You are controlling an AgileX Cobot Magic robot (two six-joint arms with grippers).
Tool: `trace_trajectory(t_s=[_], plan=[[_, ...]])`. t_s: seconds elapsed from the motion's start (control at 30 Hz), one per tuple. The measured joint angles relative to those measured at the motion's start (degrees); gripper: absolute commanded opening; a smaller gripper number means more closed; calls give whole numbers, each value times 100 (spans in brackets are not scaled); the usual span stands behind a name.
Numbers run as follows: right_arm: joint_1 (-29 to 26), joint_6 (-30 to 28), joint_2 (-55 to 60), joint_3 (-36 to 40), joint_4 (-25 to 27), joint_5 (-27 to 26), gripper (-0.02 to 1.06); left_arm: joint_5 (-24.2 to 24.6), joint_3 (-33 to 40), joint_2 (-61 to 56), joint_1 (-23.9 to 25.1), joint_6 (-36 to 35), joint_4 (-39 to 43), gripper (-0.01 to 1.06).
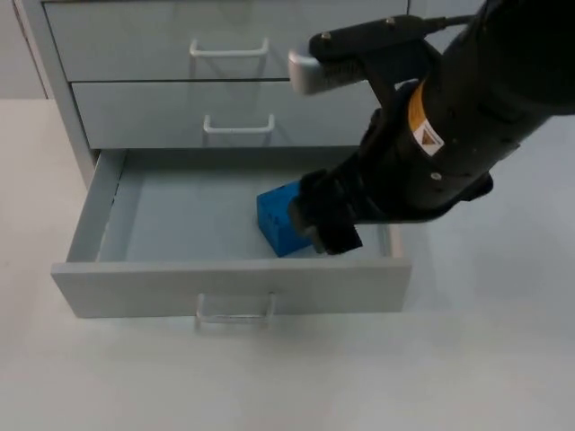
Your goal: Open the drawer with the left hand, place the block into the drawer with the right hand, then close the drawer with the left hand.
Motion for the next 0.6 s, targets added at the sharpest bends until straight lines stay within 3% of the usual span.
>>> trace_trajectory(t_s=[0.1, 0.2, 0.23, 0.4, 0.6], plan=[[-194, -360, -14, -1, 390, 0, 82, 11, 0, 0, 0, 0, 39, 105], [-688, -1134, -14, -1, 1098, 7, 82, 47, 0, 0, 0, 0, 86, 105], [-688, -1134, -14, -1, 1098, 7, 82, 47, 0, 0, 0, 0, 86, 105], [-1643, -2211, -69, 123, 1995, 213, 81, 122, 0, 0, 0, 0, 108, 105], [-2757, -2732, -551, 672, 2173, 304, 81, 135, 0, 0, 0, 0, 108, 105]])
